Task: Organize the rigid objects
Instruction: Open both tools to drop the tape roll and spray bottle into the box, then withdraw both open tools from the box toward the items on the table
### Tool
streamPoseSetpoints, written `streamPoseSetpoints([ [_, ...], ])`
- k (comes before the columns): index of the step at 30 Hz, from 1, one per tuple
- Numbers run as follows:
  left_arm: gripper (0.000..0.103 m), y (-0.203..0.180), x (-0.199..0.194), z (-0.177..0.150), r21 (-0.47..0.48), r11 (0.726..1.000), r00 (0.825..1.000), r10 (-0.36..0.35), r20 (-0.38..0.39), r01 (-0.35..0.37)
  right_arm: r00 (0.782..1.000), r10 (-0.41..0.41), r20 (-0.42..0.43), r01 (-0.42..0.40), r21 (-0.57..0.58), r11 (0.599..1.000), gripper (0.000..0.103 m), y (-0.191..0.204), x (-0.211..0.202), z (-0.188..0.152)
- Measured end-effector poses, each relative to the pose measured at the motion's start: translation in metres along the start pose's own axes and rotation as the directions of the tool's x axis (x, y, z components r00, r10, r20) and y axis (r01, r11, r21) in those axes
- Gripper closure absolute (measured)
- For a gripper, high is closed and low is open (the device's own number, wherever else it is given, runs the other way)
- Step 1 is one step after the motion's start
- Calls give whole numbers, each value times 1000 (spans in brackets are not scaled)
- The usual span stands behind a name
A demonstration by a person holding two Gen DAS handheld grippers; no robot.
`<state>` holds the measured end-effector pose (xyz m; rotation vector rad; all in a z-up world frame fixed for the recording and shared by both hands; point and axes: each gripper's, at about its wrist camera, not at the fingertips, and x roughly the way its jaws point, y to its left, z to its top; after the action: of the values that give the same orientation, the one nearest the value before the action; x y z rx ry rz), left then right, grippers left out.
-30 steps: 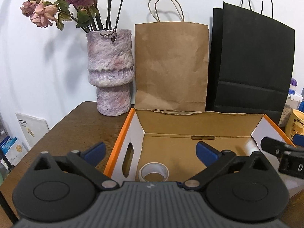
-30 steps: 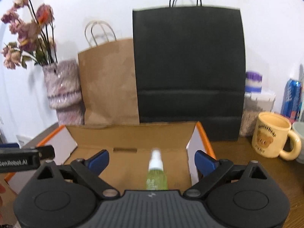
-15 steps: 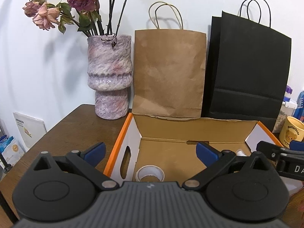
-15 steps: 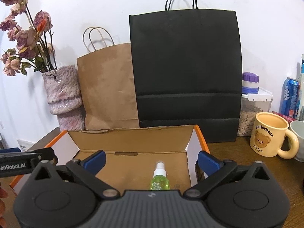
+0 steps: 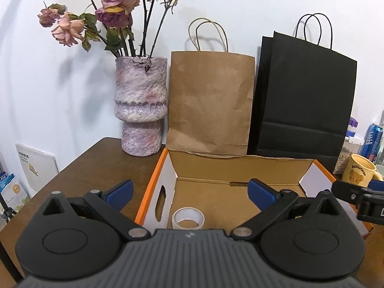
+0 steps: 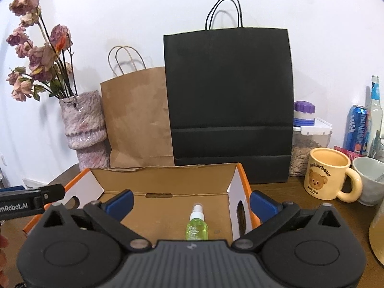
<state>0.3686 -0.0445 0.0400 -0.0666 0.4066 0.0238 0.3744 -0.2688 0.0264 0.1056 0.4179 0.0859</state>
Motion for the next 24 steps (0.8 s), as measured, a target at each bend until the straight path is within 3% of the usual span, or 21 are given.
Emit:
streamPoseSetpoints([
  [24,0,29,-67,-44,20,1000,999,16,31,-17,999,-35,34,37,-89,995,0,5,-89,-55],
])
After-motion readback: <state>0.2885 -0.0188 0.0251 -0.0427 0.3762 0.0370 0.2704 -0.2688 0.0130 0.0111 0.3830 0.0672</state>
